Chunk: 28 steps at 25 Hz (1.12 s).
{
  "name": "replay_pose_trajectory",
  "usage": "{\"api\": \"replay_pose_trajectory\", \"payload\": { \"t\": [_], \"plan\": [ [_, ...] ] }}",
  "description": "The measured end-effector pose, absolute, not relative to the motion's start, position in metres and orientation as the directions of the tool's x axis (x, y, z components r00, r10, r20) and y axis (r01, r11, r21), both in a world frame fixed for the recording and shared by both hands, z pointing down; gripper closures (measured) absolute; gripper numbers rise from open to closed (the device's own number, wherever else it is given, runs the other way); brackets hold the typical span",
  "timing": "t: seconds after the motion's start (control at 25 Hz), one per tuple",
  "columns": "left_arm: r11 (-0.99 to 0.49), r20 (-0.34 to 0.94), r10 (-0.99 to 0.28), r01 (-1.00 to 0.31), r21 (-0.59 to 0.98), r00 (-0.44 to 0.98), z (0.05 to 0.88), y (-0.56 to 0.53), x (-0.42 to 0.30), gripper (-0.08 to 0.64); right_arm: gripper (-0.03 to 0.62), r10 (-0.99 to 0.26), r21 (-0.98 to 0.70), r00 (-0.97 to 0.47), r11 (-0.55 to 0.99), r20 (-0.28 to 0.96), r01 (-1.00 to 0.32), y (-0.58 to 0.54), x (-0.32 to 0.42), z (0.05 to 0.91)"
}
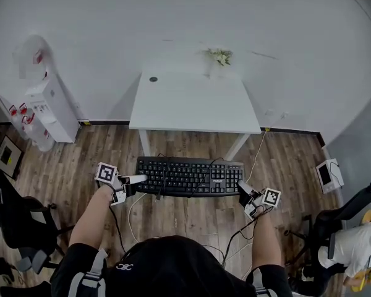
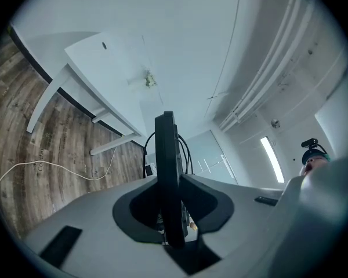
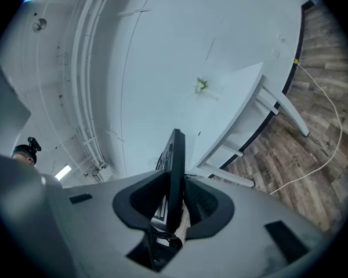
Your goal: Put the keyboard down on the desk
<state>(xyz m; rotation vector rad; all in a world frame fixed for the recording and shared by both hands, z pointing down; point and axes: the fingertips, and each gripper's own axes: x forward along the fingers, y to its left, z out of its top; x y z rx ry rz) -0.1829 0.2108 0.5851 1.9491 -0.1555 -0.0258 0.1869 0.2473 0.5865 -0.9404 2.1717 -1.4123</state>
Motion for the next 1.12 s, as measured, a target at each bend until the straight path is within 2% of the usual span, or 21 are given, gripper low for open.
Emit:
{"api": "replay_pose_trajectory", "payload": {
  "t": [0.76, 1.12],
  "plan": [
    [-0.37, 0.033, -0.098, -0.068, 0.927, 0.995, 0.587, 0.199, -0.24, 0.471, 0.489, -0.729, -0.888, -0.682, 0.279, 0.05, -0.364, 0.252, 0.131, 0.587],
    [-0.376, 0.009, -0.1, -0.046, 0.925, 0.995, 0.591, 0.183, -0.246, 0.471, 0.489, -0.732, -0.878, -0.679, 0.295, 0.047, -0.378, 0.234, 0.123, 0.589]
  ]
}}
